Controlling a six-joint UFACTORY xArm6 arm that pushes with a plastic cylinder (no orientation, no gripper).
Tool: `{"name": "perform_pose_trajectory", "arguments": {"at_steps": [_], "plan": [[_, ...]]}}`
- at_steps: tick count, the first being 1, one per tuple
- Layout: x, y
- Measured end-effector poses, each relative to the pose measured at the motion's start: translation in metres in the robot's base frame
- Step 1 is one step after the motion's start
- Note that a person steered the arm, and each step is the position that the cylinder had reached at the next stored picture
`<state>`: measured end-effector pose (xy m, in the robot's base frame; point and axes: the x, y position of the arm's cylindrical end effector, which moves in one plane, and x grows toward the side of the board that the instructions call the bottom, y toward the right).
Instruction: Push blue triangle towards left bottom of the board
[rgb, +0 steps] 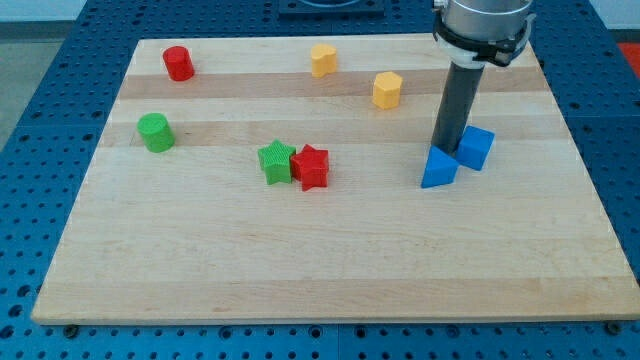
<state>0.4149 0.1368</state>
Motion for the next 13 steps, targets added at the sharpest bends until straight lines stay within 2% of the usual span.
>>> {"name": "perform_pose_trajectory", "arguments": {"at_steps": [1,3,4,5,7,8,9,10,11,13], "plan": [[0.003,0.000],[0.041,0.000],[0.041,0.003],[0.000,0.022],[-0.008,0.030],[0.042,0.028],[0.056,0.030],[0.045,0.065],[0.021,0.065],[0.008,0.065]]}}
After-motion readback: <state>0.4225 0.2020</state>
